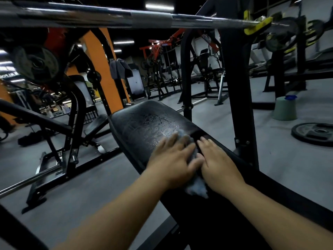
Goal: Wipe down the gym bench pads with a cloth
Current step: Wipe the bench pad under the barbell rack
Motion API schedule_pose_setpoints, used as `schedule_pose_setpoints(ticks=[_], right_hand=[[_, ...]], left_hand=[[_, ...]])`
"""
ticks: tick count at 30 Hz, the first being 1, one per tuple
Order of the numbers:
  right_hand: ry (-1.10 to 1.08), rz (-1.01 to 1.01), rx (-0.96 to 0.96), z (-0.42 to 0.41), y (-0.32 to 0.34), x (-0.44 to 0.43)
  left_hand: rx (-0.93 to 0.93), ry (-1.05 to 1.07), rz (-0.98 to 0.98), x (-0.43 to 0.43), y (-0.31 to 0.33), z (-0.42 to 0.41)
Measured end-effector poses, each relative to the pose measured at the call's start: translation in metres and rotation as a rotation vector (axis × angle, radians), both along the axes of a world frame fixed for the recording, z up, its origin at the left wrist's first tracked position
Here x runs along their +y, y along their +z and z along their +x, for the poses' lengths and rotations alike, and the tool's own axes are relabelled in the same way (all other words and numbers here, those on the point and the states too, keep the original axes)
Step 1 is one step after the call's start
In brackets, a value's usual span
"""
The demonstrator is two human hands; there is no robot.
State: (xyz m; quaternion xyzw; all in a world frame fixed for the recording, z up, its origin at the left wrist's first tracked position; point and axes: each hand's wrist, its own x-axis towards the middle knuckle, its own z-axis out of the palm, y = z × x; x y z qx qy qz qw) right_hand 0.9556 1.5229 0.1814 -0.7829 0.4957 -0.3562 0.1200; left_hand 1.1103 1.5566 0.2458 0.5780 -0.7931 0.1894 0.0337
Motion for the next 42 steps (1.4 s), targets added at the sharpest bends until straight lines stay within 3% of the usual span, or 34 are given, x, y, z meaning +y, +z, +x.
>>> schedule_pose_setpoints(ticks=[3,6,11,16,21,23,26,27,30,32,36,38,42], right_hand=[[-0.034,0.018,-0.148,-0.001,0.002,0.005],[-0.044,-0.006,-0.131,-0.003,0.000,0.009],[-0.035,0.000,-0.098,-0.003,0.004,0.008],[-0.023,-0.013,-0.079,-0.001,0.005,0.010],[0.017,-0.046,0.003,-0.003,0.006,0.012],[0.069,-0.114,0.056,-0.003,0.006,0.015],[0.152,-0.189,0.105,-0.003,0.002,0.015],[0.159,-0.198,0.115,-0.004,0.003,0.015],[0.161,-0.233,0.141,-0.001,0.003,0.015],[0.138,-0.233,0.165,-0.001,0.004,0.014],[0.020,-0.063,0.161,0.029,0.027,0.023],[-0.067,0.013,0.068,0.054,0.035,0.027],[-0.132,-0.028,0.017,0.069,0.023,0.032]], left_hand=[[-0.060,0.192,-0.077,-0.035,0.031,0.047],[-0.033,0.432,-0.117,-0.063,0.055,0.075],[-0.035,0.037,-0.065,-0.020,0.020,0.041],[-0.079,0.280,-0.100,-0.081,0.051,0.061],[-0.138,-0.110,0.020,-0.060,0.031,0.042],[-0.234,-0.056,0.037,-0.074,0.051,0.073],[-0.116,0.229,-0.067,-0.099,0.070,0.086],[-0.106,0.226,-0.064,-0.101,0.068,0.068],[-0.231,-0.108,-0.035,-0.087,0.049,0.019],[-0.234,-0.189,0.035,-0.076,0.050,0.025],[-0.182,0.166,0.019,-0.088,0.083,0.098],[-0.138,0.276,-0.025,-0.095,0.084,0.091],[-0.124,-0.067,0.086,-0.090,0.055,0.016]])
